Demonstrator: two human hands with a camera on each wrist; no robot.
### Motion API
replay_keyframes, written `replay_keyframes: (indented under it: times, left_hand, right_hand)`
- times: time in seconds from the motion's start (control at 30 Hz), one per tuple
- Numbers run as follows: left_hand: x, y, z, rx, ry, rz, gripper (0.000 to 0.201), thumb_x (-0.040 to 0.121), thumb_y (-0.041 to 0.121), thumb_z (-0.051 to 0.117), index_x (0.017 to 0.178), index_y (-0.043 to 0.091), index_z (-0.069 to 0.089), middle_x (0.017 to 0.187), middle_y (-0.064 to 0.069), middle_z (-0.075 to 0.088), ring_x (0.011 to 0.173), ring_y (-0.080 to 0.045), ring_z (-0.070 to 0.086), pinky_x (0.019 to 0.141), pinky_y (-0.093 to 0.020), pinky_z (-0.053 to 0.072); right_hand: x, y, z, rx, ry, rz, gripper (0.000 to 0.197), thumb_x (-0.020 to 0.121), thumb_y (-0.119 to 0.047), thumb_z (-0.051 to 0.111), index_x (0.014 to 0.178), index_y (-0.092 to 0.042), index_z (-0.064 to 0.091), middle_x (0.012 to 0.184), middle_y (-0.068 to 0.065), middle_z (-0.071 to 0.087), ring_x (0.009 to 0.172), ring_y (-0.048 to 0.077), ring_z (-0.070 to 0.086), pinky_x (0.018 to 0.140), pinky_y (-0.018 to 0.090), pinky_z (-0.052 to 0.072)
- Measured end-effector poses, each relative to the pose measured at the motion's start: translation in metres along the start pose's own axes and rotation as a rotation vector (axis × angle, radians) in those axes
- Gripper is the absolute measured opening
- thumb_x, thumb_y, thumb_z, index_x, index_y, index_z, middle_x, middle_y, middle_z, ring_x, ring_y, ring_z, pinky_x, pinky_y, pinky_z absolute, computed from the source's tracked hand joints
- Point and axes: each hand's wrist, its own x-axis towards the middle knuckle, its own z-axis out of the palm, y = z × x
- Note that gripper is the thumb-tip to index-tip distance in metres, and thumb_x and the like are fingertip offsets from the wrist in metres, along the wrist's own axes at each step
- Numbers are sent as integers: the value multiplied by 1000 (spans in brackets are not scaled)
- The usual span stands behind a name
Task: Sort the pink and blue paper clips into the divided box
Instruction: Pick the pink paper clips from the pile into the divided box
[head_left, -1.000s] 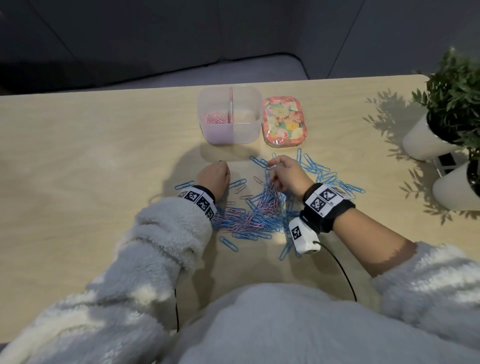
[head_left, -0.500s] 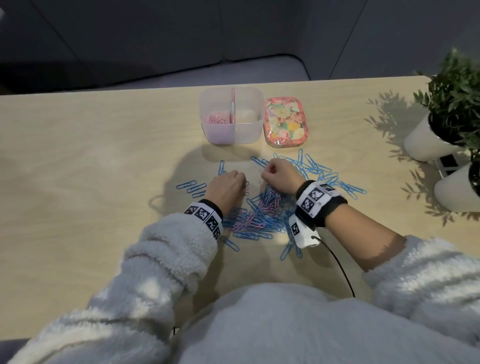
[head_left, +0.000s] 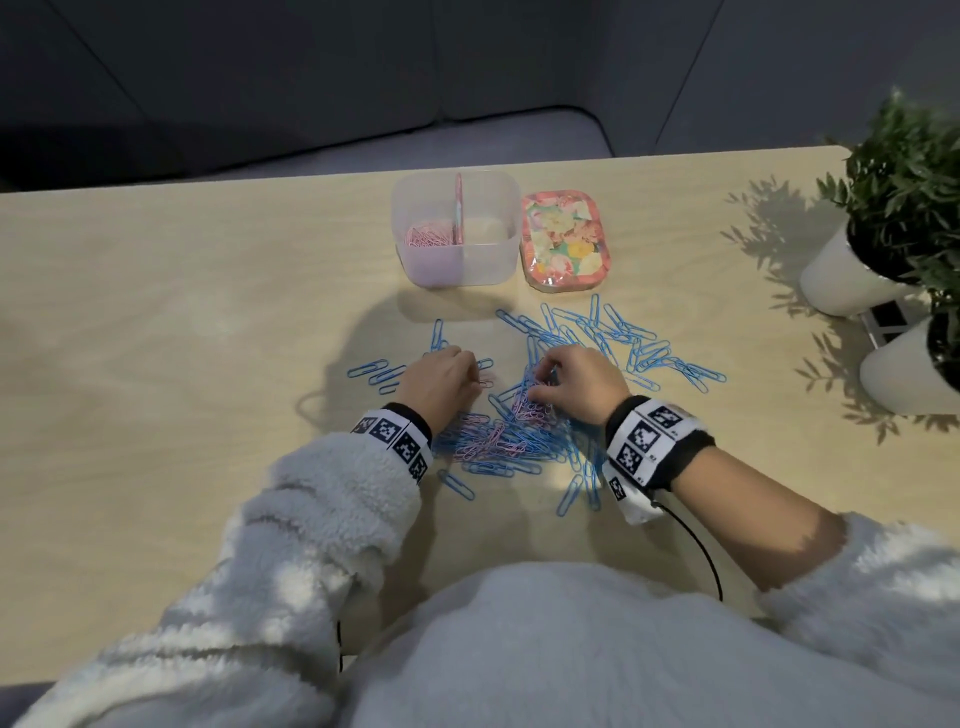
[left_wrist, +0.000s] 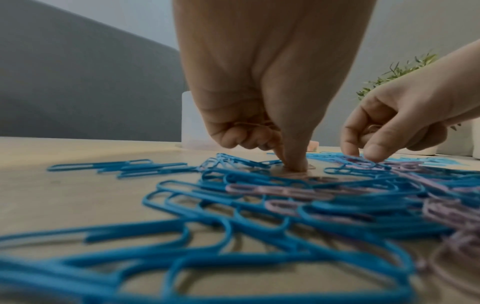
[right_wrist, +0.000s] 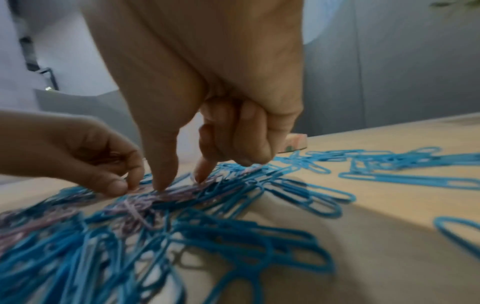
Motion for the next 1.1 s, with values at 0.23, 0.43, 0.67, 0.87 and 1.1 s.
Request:
replay_keyframes:
  times: [0.23, 0.43, 0.67, 0.87, 1.1]
  left_hand:
    - [2, 1, -1, 5, -96, -2, 21, 94, 23, 48, 104, 5, 54, 111, -13, 57, 103, -31, 54, 89, -39, 44]
    - [2, 2, 0, 108, -112, 46, 25, 94, 22, 46, 108, 1, 52, 112, -16, 57, 102, -32, 55, 88, -39, 45]
    - [2, 4, 1, 352, -86, 135, 26, 99, 15, 33, 112, 1, 50, 112, -16, 57, 102, -33, 57, 86, -39, 44]
    - [-2, 1, 0, 192, -57, 113, 26, 95, 26, 45, 107, 4, 53, 108, -13, 59, 98, -31, 57, 85, -38, 44]
    - [-4, -1, 0, 38, -42, 35, 21, 93, 23, 50, 107, 8, 53, 111, -11, 59, 100, -30, 57, 85, -39, 46]
  right_hand:
    - [3, -14, 5, 149, -98, 26, 14, 81, -16, 64, 68, -14, 61, 59, -8, 53, 63, 15, 53, 63, 27, 40]
    - [1, 4, -17, 812, -153, 117, 20, 90, 0, 50, 72, -11, 52, 58, 8, 47, 33, 7, 36, 35, 16, 27]
    - [-14, 19, -14, 219, -166, -155, 15, 81, -11, 60, 92, -21, 65, 60, 5, 50, 50, 10, 41, 53, 25, 33]
    - [-19, 9, -4, -160, -65, -292, 13, 83, -25, 62, 95, -24, 69, 87, -3, 68, 85, 16, 60, 70, 23, 34]
    - [6, -12, -32, 377, -106, -199, 5, 85, -11, 64, 85, -9, 69, 53, -1, 37, 40, 3, 31, 45, 19, 25]
